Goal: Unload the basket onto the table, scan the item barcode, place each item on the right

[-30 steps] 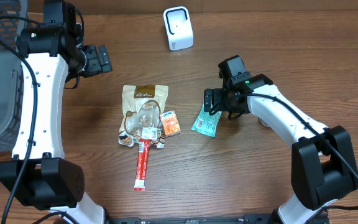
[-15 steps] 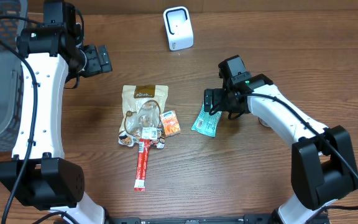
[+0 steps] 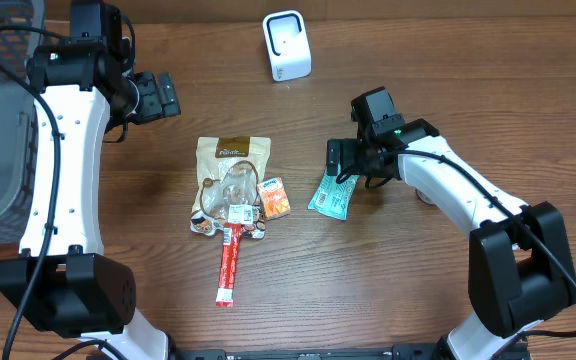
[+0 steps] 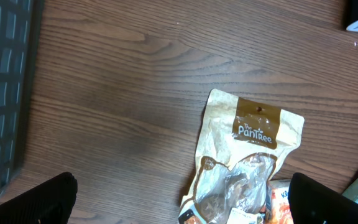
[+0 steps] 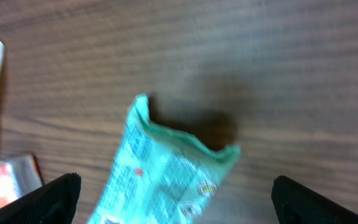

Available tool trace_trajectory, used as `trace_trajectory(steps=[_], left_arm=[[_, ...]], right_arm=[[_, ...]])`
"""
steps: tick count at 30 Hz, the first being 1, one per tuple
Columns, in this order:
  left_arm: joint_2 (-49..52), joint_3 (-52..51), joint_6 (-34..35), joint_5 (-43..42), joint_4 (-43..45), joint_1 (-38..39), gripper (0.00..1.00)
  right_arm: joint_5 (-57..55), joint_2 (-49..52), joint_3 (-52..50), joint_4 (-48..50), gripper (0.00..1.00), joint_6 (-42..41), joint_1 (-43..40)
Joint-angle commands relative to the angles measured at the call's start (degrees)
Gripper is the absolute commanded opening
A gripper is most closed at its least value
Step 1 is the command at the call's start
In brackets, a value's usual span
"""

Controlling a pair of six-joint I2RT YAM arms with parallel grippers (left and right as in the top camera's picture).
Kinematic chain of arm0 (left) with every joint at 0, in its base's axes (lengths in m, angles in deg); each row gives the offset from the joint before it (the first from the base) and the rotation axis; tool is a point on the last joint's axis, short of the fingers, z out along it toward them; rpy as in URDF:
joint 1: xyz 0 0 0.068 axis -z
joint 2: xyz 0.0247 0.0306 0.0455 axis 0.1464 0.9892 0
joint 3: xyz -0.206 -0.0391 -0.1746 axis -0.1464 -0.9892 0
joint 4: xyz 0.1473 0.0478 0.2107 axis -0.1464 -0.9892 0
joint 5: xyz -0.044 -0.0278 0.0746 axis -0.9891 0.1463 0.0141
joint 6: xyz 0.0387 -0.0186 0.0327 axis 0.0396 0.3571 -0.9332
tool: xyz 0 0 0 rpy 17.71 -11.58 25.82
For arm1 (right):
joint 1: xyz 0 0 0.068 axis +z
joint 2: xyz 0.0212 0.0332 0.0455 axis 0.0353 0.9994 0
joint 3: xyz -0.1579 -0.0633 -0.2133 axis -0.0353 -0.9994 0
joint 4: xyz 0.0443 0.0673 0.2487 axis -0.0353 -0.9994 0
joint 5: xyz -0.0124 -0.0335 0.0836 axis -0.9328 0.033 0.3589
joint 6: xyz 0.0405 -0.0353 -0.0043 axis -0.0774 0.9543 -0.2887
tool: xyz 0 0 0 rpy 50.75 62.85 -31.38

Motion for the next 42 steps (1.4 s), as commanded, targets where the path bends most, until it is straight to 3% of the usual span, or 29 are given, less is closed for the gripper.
trace_trajectory(steps=[1, 5, 6, 7, 8, 10, 12, 13, 17, 18, 19, 21, 25, 42], left_arm=[[0.0, 0.9, -0.5, 0.0, 0.0, 0.2, 1.0], [0.0, 0.9, -0.5, 0.0, 0.0, 0.2, 1.0], [0.0, 0.9, -0.5, 0.0, 0.0, 0.2, 1.0], [0.0, 0.9, -0.5, 0.0, 0.0, 0.2, 1.0], [0.0, 0.9, -0.5, 0.0, 0.0, 0.2, 1.0], [0.0, 0.9, -0.5, 0.0, 0.0, 0.2, 1.0], [0.0, 0.9, -0.5, 0.0, 0.0, 0.2, 1.0], [0.0, 0.9, -0.5, 0.0, 0.0, 0.2, 1.0], [0.0, 0.9, -0.5, 0.0, 0.0, 0.2, 1.0], [0.0, 0.9, -0.5, 0.0, 0.0, 0.2, 1.0], [0.0, 0.9, -0.5, 0.0, 0.0, 0.2, 1.0], [0.0, 0.9, -0.5, 0.0, 0.0, 0.2, 1.0], [0.0, 0.9, -0.5, 0.0, 0.0, 0.2, 1.0], [0.0, 0.9, -0.5, 0.0, 0.0, 0.2, 1.0]], right_arm=[[2.0, -1.0, -0.1, 2.6, 1.0, 0.0, -0.1], [6.1, -1.0, -0.1, 2.9, 0.99, 0.1, -0.1], [6.1, -1.0, -0.1, 3.0, 0.87, 0.1, -0.1], [6.1, -1.0, -0.1, 3.2, 0.83, 0.1, -0.1], [6.1, -1.0, -0.1, 3.7, 0.7, 0.1, -0.1], [6.0, -1.0, -0.1, 4.4, 0.57, 0.1, -0.2], [5.4, -1.0, -0.1, 6.7, 0.08, 0.3, -0.2], [5.0, -1.0, -0.1, 7.5, 0.04, 0.3, -0.2], [4.9, -1.0, -0.1, 9.4, 0.06, 0.3, -0.2], [3.9, -1.0, -0.1, 9.7, 0.22, 0.3, -0.2], [2.4, -1.0, -0.1, 10.2, 0.28, 0.3, -0.2], [0.4, -1.0, -0.1, 11.7, 0.28, 0.3, -0.2], [0.0, -0.8, -0.1, 14.2, 0.15, 0.3, -0.2], [2.2, 6.8, -0.1, 14.4, 0.07, 0.3, -0.1]])
